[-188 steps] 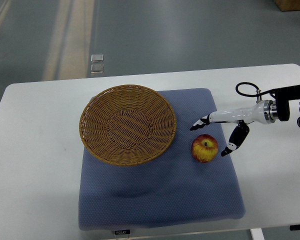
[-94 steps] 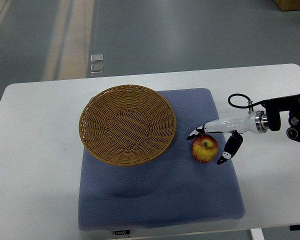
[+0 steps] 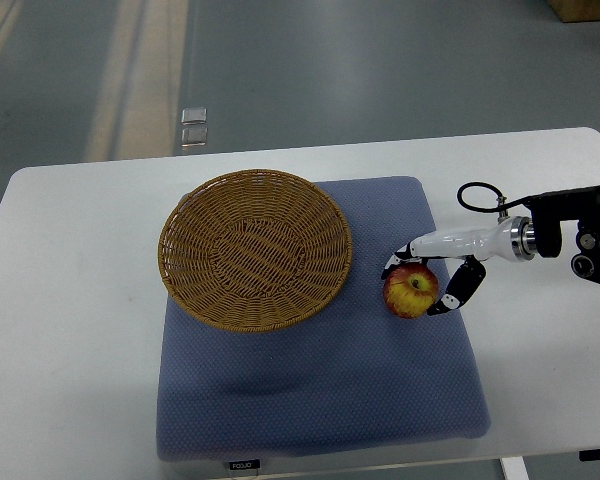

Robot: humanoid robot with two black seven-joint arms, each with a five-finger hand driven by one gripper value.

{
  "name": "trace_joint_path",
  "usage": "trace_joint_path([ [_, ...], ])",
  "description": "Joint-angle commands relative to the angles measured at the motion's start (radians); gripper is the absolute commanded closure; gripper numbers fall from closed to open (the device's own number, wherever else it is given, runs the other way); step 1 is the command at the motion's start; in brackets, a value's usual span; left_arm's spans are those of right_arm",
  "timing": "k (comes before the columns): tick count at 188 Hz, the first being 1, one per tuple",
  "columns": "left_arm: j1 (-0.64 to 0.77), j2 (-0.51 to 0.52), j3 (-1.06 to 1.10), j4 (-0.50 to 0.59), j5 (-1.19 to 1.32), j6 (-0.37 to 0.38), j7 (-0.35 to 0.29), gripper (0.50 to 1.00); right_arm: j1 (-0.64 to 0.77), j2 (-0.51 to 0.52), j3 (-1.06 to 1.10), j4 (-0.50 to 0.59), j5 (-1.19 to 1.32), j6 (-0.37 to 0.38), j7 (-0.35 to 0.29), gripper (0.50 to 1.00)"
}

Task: Place red apple in basket with right hand
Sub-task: 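Lift the apple with the right hand and carry it over the wicker basket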

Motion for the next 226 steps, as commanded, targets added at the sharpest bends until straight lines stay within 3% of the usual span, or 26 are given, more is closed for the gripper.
trace_joint_path([
  [1,0.000,0.000,0.000,0.000,0.000,0.000,0.000,0.500,0.030,0.000,0.007,-0.007,0.009,-0.008,0.001,0.920],
  [80,0.000,0.000,-0.002,0.002,0.000,0.000,0.000,0.500,0.166,0.086,0.030,-0.124,0.103,0.000,0.000,0.914],
  [105,0.000,0.000,0.000,0.002,0.000,0.000,0.000,0.500,0.225,0.156,0.029,-0.162,0.151,0.006,-0.005,0.908],
  [106,0.000,0.000,0.000,0.000,0.000,0.000,0.000,0.500,0.244,0.196,0.021,-0.186,0.160,0.008,-0.005,0.904],
  [116,0.000,0.000,0.000,0.000,0.000,0.000,0.000,0.500,0.257,0.241,0.015,-0.213,0.161,0.009,-0.005,0.897],
  [165,0.000,0.000,0.000,0.003,-0.002,0.000,0.000,0.500,0.266,0.406,-0.045,-0.269,0.157,0.017,-0.003,0.869],
  [226,0.001,0.000,-0.005,0.006,-0.002,0.000,0.000,0.500,0.266,0.597,-0.093,-0.414,0.152,0.011,-0.005,0.846],
])
